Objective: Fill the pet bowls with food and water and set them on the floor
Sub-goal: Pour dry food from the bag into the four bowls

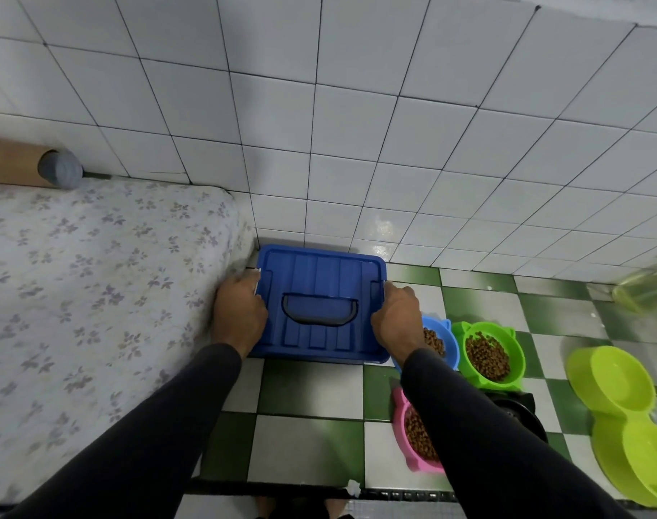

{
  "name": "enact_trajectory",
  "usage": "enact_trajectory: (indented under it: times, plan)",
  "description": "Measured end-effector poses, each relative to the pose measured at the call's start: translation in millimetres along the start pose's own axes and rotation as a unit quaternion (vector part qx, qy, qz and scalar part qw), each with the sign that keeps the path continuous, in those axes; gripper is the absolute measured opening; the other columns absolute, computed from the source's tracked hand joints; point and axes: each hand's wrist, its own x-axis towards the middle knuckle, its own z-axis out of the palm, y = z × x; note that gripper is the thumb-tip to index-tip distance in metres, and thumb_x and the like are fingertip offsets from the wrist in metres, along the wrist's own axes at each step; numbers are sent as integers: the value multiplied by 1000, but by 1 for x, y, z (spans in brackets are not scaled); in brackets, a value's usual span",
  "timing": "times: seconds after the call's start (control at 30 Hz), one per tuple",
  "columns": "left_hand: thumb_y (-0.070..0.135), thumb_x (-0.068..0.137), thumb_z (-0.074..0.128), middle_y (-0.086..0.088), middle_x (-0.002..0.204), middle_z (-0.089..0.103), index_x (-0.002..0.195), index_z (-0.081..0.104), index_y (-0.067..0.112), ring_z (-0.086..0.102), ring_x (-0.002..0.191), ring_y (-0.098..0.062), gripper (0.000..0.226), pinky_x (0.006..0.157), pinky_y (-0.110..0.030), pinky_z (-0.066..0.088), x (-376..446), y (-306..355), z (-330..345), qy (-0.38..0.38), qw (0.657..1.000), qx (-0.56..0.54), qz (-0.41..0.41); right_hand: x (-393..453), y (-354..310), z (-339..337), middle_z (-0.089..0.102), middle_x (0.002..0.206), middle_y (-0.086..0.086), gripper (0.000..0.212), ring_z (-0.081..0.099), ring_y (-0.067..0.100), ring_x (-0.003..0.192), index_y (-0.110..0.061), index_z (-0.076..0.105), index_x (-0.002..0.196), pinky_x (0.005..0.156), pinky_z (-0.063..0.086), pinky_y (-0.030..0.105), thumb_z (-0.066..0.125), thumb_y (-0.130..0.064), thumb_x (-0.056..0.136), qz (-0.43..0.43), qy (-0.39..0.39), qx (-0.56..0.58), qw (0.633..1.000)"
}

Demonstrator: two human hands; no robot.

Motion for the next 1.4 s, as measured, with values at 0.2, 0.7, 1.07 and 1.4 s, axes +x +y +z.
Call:
enact_trajectory:
  times: [0.2, 0.7, 1.07, 1.4]
  plan:
    - [-10, 91, 56, -17, 97, 57, 134, 63, -2, 52, 80, -27, 44, 67, -38, 49, -1, 1, 4, -8, 999, 40, -9, 0, -6, 3, 48, 128, 18, 49, 60, 30, 107, -10, 44, 140, 93, 51, 35, 61, -6, 94, -17, -24, -68, 997]
    - [44, 107, 44, -21, 153, 36, 159, 33, 7, 41, 138, -33, 65, 113, -41, 41, -16, 12, 16, -76, 982, 173, -10, -10, -12, 11, 46, 134, 24, 54, 56, 31, 112, 0, 34, 148, 97, 49, 35, 53, -18, 100, -68, -44, -127, 989]
    - [38, 107, 46, -20, 170, 6, 162, 25, 9, 10, 158, -35, 65, 128, -42, 20, -23, -2, 15, -116, 975, 184, 55, -32, -6, 17, -1, 163, 26, 70, 15, 44, 150, -5, 8, 159, 122, 23, 47, 43, -30, 103, -89, -74, -98, 988]
    - [39, 104, 55, -10, 158, 44, 149, 51, 16, 39, 145, -28, 51, 121, -40, 32, -7, 18, -7, -183, 957, 174, 141, -48, 5, -21, 47, 146, 16, 50, 43, 31, 133, -13, 48, 138, 113, 40, 46, 48, -45, 99, -142, -39, -108, 983]
